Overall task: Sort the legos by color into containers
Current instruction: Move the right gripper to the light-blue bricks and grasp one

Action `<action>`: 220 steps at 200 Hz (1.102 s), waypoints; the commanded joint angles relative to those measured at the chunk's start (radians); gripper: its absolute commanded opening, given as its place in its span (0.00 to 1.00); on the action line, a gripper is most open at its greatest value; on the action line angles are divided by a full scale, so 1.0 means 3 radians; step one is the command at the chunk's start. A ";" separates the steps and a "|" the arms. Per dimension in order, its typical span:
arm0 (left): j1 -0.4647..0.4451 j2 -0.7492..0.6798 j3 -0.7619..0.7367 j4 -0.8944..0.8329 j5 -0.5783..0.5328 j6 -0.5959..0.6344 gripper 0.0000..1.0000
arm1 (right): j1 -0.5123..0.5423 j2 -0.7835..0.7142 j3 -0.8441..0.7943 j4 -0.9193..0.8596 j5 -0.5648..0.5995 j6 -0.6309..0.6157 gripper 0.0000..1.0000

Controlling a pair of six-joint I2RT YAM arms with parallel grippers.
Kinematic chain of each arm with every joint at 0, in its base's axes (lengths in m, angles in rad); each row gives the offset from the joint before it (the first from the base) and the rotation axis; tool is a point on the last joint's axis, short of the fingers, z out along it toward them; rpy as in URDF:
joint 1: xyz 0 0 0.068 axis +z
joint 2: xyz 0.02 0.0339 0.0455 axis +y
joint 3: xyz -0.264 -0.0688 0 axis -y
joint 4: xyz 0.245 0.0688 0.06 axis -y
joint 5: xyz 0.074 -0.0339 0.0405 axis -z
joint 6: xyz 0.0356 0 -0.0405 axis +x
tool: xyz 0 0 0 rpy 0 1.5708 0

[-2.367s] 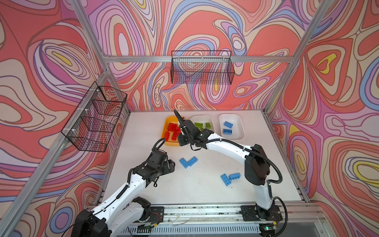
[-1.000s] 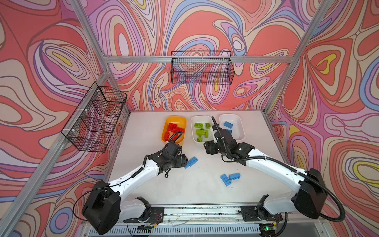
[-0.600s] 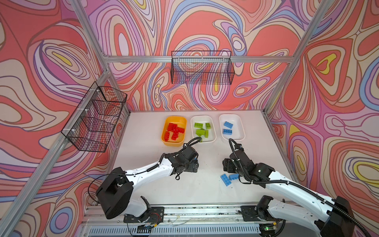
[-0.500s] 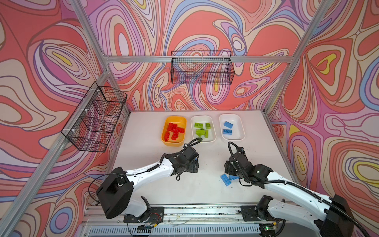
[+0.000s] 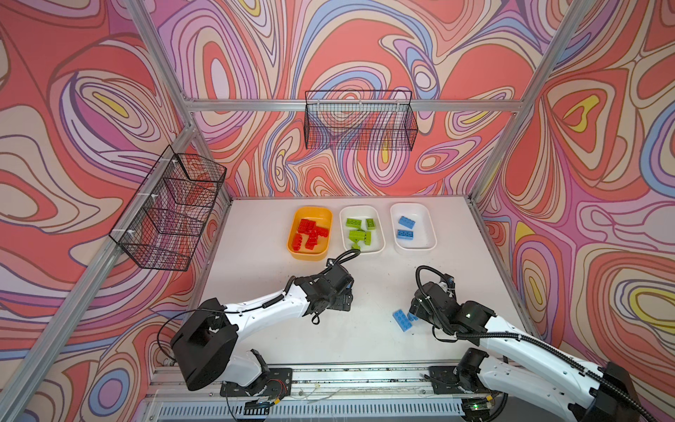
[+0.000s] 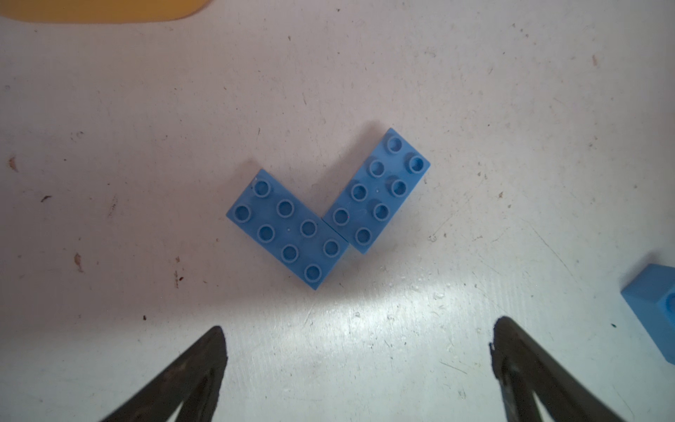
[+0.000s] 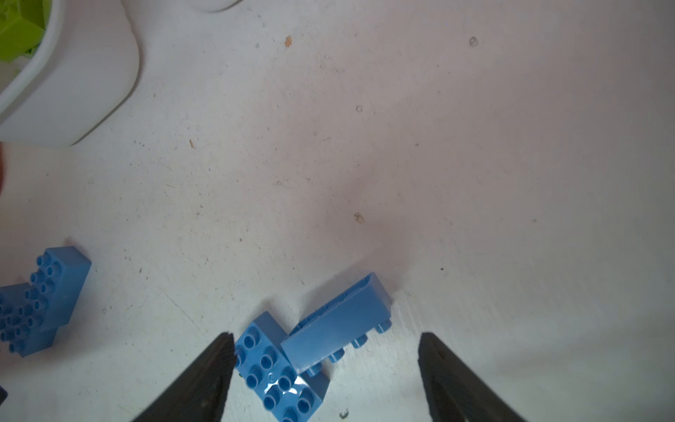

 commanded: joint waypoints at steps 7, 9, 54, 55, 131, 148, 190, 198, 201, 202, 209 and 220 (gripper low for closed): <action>-0.0012 0.0013 0.0035 0.0114 -0.0115 0.0105 0.99 | -0.0002 -0.0015 -0.0197 0.0066 -0.0111 0.0389 0.83; -0.0011 0.0013 0.0037 0.0121 -0.0120 0.0111 0.99 | -0.0002 -0.0015 -0.0206 0.0081 -0.0116 0.0401 0.83; -0.0015 0.0028 0.0105 0.0129 -0.0182 0.0259 1.00 | -0.0002 0.0129 -0.0288 0.0334 -0.0180 0.0552 0.79; -0.0015 0.0028 0.0104 0.0129 -0.0183 0.0260 1.00 | -0.0002 0.0134 -0.0287 0.0338 -0.0182 0.0553 0.79; -0.0006 0.0028 0.0003 0.0142 -0.0250 0.0312 1.00 | -0.0013 0.0543 -0.0227 0.0537 -0.0117 0.0553 0.62; 0.0005 0.0028 -0.0003 0.0135 -0.0261 0.0329 1.00 | -0.0061 0.0624 -0.0194 0.0596 -0.0119 0.0476 0.58; 0.0050 0.0001 -0.0018 0.0124 -0.0266 0.0344 1.00 | -0.0271 0.1002 -0.0114 0.0831 -0.0308 0.0194 0.35; 0.0060 -0.0012 -0.0019 0.0111 -0.0267 0.0345 1.00 | -0.0280 0.1051 -0.0067 0.0825 -0.0308 0.0145 0.28; 0.0065 -0.0019 -0.0019 0.0105 -0.0271 0.0347 1.00 | -0.0280 0.1065 -0.0037 0.0824 -0.0305 0.0126 0.26; 0.0068 -0.0021 -0.0016 0.0104 -0.0274 0.0347 1.00 | -0.0282 0.1067 -0.0028 0.0823 -0.0304 0.0118 0.26; 0.0075 -0.0039 -0.0010 0.0081 -0.0284 0.0350 1.00 | -0.0280 0.1089 0.0046 0.0789 -0.0287 0.0070 0.24; 0.0086 -0.0070 0.0000 0.0047 -0.0297 0.0362 1.00 | -0.0288 0.1106 0.0197 0.0719 -0.0240 -0.0021 0.21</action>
